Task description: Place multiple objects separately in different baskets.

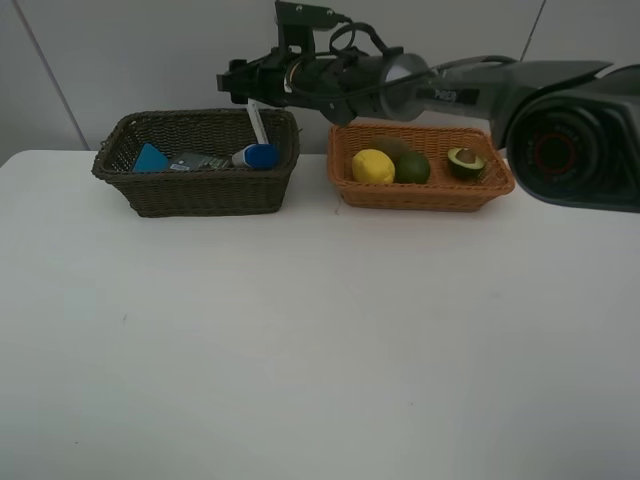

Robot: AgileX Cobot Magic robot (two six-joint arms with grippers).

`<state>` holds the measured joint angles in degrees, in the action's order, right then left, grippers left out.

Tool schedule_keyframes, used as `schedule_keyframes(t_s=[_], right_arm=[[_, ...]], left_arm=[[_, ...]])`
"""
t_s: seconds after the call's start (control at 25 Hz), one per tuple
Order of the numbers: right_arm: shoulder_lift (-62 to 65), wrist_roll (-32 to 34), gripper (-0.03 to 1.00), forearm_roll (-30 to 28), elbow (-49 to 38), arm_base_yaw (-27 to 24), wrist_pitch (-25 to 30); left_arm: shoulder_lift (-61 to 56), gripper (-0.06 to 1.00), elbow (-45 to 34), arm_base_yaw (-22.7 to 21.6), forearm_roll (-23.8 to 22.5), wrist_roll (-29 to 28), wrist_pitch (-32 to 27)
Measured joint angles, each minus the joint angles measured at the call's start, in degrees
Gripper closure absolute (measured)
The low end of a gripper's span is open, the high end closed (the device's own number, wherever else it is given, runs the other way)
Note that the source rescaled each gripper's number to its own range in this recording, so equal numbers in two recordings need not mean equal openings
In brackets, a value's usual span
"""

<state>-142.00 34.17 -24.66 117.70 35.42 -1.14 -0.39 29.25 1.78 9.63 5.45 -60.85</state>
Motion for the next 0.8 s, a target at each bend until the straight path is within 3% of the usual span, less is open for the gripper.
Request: schedule_keyframes(t_s=[0.08,0.2,0.32,0.48,0.68,0.8], right_arm=[[0.0,0.0,0.03,0.0,0.0,0.1,1.1],[0.4,0.0,-0.02,0.0,0.7,0.2,5.0],[3.1,0.0,-0.02,-1.4,0.7,0.1,12.7],[9.3,-0.2,-0.02,-7.1,0.8,-1.4,27.5],[15.1,-7.0,-0.03,-9.3,1.0,-8.2,43.3],[17.4,-12.6,-0.03,-2.3,-0.3,-14.9,47.4]], left_arm=[[0.0,-0.06,0.0,0.0,0.0,0.0,0.0],[0.0,-0.06,0.0,0.0,0.0,0.0,0.0],[0.0,-0.06,0.0,0.0,0.0,0.0,0.0],[0.0,-0.06,0.0,0.0,0.0,0.0,0.0],[0.0,-0.06,0.0,0.0,0.0,0.0,0.0],[0.0,-0.06,0.0,0.0,0.0,0.0,0.0]])
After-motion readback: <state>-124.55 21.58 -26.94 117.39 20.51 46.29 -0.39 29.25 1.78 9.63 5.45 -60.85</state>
